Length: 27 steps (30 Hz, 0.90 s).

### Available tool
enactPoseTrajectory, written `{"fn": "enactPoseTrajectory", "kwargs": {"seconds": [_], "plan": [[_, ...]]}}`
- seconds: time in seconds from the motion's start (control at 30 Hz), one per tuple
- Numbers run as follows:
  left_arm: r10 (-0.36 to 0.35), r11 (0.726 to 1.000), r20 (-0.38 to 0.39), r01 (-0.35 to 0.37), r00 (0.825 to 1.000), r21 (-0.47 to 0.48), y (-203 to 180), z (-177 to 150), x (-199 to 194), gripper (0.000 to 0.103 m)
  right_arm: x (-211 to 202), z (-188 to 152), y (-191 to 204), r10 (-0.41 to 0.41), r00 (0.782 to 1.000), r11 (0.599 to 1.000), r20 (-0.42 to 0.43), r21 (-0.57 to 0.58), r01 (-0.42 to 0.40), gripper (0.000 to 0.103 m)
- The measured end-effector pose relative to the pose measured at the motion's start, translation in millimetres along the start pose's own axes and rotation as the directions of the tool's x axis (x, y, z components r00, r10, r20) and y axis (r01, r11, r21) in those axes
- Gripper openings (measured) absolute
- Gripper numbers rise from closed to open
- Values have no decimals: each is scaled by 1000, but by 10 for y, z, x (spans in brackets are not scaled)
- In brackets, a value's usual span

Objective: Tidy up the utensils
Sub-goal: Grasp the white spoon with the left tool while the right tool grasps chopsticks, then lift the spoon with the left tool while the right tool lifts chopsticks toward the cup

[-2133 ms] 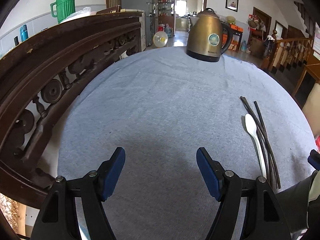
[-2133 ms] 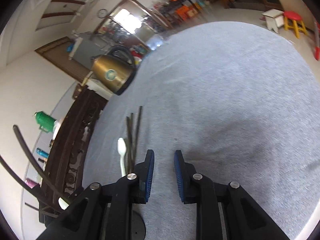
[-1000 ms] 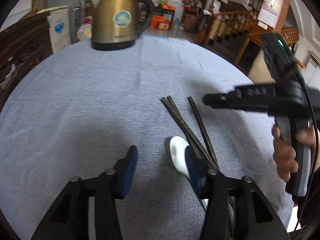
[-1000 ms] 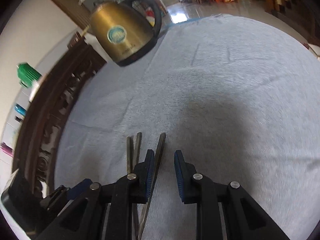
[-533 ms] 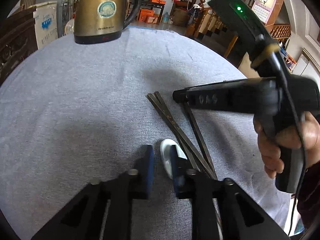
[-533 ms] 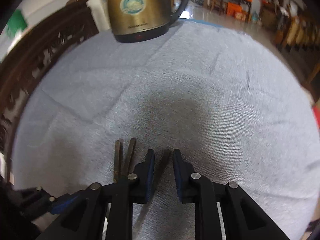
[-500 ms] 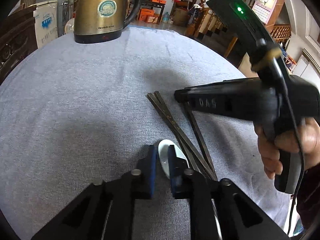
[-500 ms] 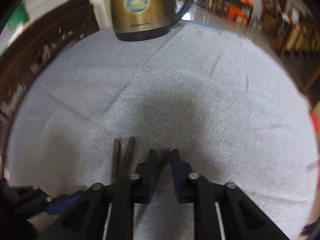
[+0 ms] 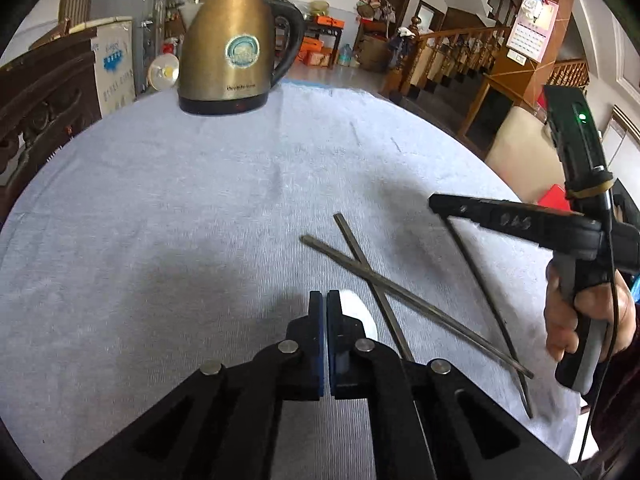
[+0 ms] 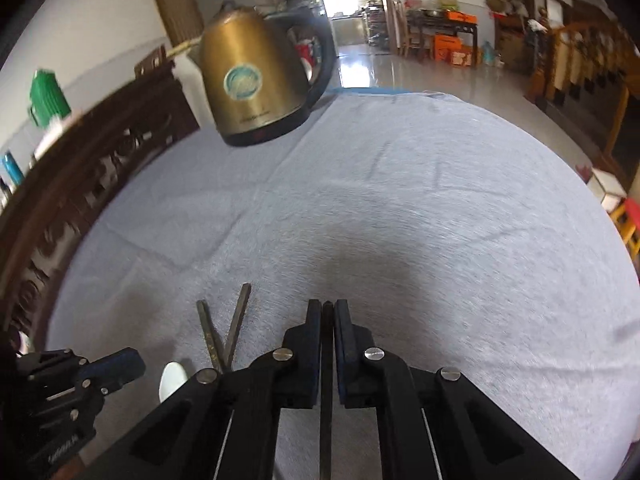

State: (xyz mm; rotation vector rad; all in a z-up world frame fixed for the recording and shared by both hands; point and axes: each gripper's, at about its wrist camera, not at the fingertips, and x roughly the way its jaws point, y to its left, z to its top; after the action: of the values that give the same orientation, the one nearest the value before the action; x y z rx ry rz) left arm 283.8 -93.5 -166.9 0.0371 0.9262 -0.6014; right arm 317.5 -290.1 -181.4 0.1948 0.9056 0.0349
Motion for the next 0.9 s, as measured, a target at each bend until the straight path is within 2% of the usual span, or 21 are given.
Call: {"fn": "enactPoseTrajectory", "kwargs": {"seconds": [0.07, 0.13, 0.17, 0.2, 0.33, 0.37, 0.4, 0.43, 0.47, 0.53, 0.63, 0.9], "plan": [[-19, 1000, -32, 18, 999, -23, 9, -28, 5, 5, -50, -18, -56, 8, 1000, 1000, 12, 23, -8, 7], [-34, 999, -57, 32, 998, -33, -28, -40, 43, 27, -81, -57, -89, 17, 1000, 999, 13, 36, -17, 7], [-27, 999, -62, 25, 998, -28, -54, -50, 63, 47, -88, -75, -96, 20, 1000, 999, 11, 40, -21, 7], [-12, 1000, -69, 11, 998, -16, -90, -61, 100, 53, -100, -108, -99, 23, 1000, 999, 10, 42, -23, 7], [0, 1000, -93, 0, 996, -4, -164, -53, 263, 53, -121, -153, -95, 35, 999, 999, 6, 40, -35, 7], [1, 1000, -76, -1, 997, 5, -172, -50, 267, 48, -124, -160, -108, 40, 999, 998, 5, 40, -41, 7], [-3, 1000, -76, 4, 997, 19, -179, -45, 291, 33, -126, -168, -117, 42, 999, 998, 5, 38, -42, 7], [10, 999, -72, -7, 997, 36, -187, -35, 308, 28, -129, -173, -129, 43, 999, 998, 6, 38, -43, 7], [9, 999, -73, -6, 997, 46, -195, -29, 329, 7, -144, -186, -144, 46, 999, 998, 10, 40, -46, 7], [-1, 999, -72, 5, 997, 49, -173, -20, 324, 7, -180, -188, -168, 50, 999, 998, 22, 47, -51, 7], [22, 999, -38, -20, 999, 39, -93, -11, 230, 6, -304, -202, -215, 63, 997, 995, 52, 69, -67, 7], [78, 996, 94, -73, 992, -52, 115, -45, -451, 6, -955, -397, -291, 73, 980, 987, 186, 125, -97, 7]]}}
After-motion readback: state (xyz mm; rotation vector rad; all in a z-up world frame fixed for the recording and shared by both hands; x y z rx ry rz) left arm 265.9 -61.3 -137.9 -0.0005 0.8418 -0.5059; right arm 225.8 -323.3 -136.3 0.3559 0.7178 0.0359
